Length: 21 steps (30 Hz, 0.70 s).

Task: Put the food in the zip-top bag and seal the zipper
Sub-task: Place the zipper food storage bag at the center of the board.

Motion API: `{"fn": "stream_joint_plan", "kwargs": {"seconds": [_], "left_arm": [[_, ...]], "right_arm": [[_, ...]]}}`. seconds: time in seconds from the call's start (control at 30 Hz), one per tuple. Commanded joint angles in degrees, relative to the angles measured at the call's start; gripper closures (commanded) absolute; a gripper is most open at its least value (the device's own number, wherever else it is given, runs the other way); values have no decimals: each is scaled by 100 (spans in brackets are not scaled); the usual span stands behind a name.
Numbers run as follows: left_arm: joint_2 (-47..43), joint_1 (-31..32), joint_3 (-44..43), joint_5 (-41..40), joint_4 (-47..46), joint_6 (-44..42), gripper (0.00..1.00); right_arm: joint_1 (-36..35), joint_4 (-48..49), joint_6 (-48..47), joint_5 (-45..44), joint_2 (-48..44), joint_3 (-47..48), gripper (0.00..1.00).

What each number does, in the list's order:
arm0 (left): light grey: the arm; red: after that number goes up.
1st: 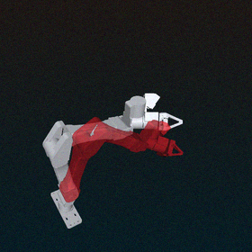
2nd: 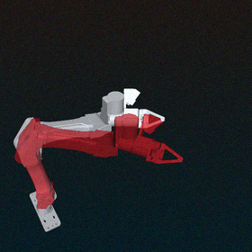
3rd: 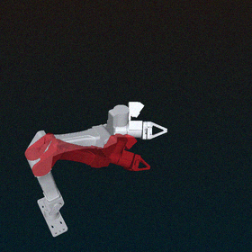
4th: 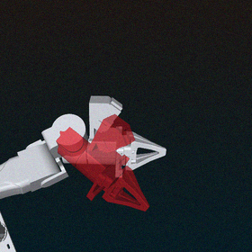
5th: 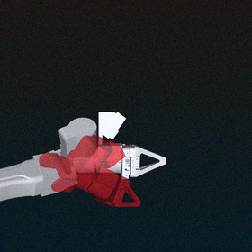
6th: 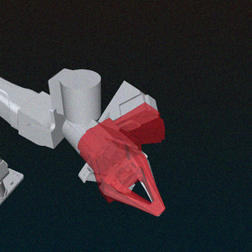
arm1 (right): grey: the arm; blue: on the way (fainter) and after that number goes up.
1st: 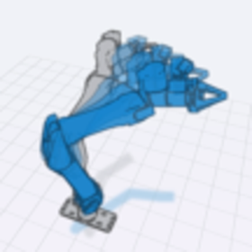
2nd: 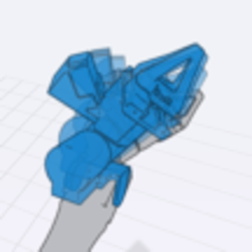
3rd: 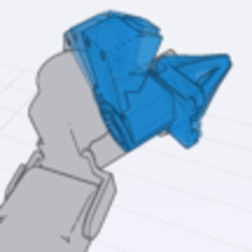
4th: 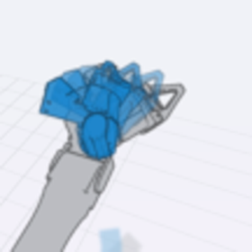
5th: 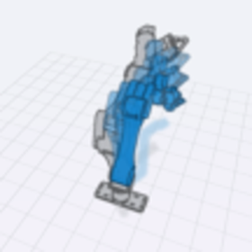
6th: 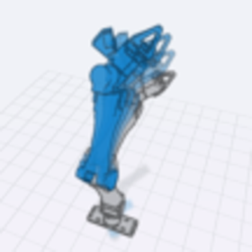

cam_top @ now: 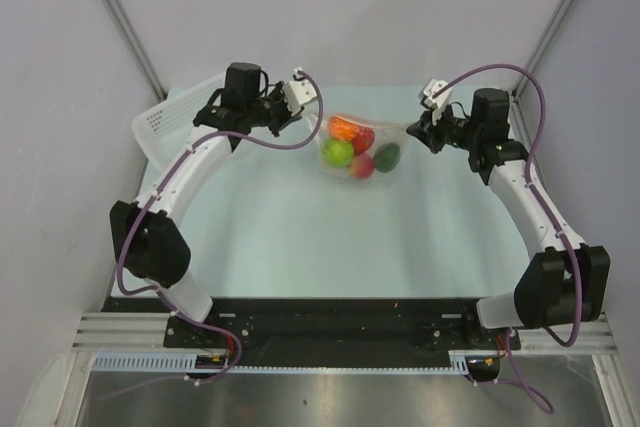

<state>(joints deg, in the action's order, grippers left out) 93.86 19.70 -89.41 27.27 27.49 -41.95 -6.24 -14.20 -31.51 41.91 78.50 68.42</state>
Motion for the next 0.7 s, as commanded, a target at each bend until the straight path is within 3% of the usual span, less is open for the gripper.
{"fn": "stream_joint_plan", "kwargs": {"seconds": [0.0, 0.1, 0.33, 0.57, 0.67], "left_arm": [[115, -98, -307, -3, -104, -74, 98], [-43, -46, 115, 191, 90, -409, 96], [-667, 428, 1978, 156, 424, -920, 92], [-1598, 675, 3508, 156, 266, -753, 91], [-1976, 841, 4025, 191, 397, -1049, 88]], "right_arm": [[-44, 928, -48, -245, 200, 83, 100], [-114, 235, -608, 27, 429, 83, 100], [-518, -1918, -1841, 230, 1045, -135, 100], [-606, -2526, -2500, 133, 658, -830, 100], [-703, -2781, -2728, 63, 386, -1058, 100]]}}
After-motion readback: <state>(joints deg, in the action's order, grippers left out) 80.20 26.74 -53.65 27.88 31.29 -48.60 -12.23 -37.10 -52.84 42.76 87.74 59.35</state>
